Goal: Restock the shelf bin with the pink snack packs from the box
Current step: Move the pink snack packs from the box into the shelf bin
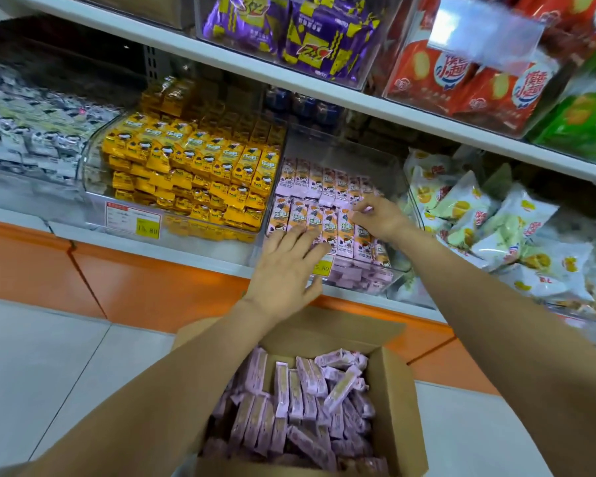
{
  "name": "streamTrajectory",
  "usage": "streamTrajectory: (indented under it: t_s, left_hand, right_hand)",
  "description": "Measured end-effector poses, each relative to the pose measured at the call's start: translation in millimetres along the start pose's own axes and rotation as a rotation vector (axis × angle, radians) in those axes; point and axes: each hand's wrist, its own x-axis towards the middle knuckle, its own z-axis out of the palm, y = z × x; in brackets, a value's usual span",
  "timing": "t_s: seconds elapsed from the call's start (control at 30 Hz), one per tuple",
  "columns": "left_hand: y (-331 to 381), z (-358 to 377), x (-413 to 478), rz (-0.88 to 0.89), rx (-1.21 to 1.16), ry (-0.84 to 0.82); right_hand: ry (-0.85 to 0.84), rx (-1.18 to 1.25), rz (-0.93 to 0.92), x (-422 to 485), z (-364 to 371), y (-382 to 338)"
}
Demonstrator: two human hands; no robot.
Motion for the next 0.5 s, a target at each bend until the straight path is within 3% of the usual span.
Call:
streamTrajectory:
  t_s: [0.23,0.33,0.4,0.5]
  left_hand:
    - [4.9,-11.1,-0.3,-0.035,-0.003,-0.113]
    - [5.6,-16.1,-12.3,-0.054,-0.035,-0.014]
    - [6.6,-17.7,-29.0,-0.084,-0.043,0.111]
    - [8.0,-12.1,-61.4,-0.164,-0.039,0.256]
  right_hand:
    - [-0.194,-0.048,0.028,-16.7,-2.6,10.7]
    - [0.08,-0.013,-0.103,-34.7,-0.8,5.0]
    - [0.319,0.155,-0.282,-61.0,3.6,-8.5]
    - [0.369,0.41,-0.51,-112.0,23.2,-26.8]
